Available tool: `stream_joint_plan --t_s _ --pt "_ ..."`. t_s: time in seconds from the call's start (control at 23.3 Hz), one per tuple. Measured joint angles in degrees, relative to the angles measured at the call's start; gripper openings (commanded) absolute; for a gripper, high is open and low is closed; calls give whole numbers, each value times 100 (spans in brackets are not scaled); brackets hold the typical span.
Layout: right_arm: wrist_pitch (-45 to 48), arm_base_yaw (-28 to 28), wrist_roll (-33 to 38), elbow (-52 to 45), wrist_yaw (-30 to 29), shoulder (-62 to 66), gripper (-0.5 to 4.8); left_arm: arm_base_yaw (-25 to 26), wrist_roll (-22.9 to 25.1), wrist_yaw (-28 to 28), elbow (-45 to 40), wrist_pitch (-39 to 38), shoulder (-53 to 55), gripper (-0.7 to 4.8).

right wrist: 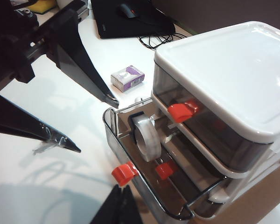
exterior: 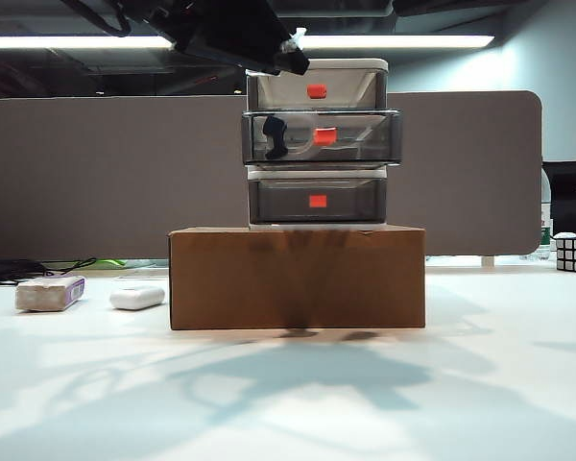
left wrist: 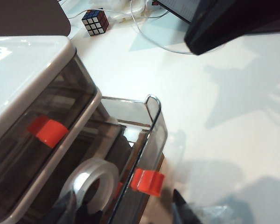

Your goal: Open the second layer of the drawer on the table, pick up the transparent tape on the table and put it in, and finally close the drawer.

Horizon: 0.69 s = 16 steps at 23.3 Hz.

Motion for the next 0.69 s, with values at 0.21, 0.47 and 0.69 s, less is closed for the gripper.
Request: stream_joint_plan --t_s 0.21,0.47,0.69 --pt "-2 0 0 0 0 0 -5 0 0 2 0 0 0 254" --pt "-20 0 0 0 0 0 -5 0 -28 9 2 13 221 254" --pt "-57 0 0 0 0 0 -5 13 -68 9 9 155 435 254"
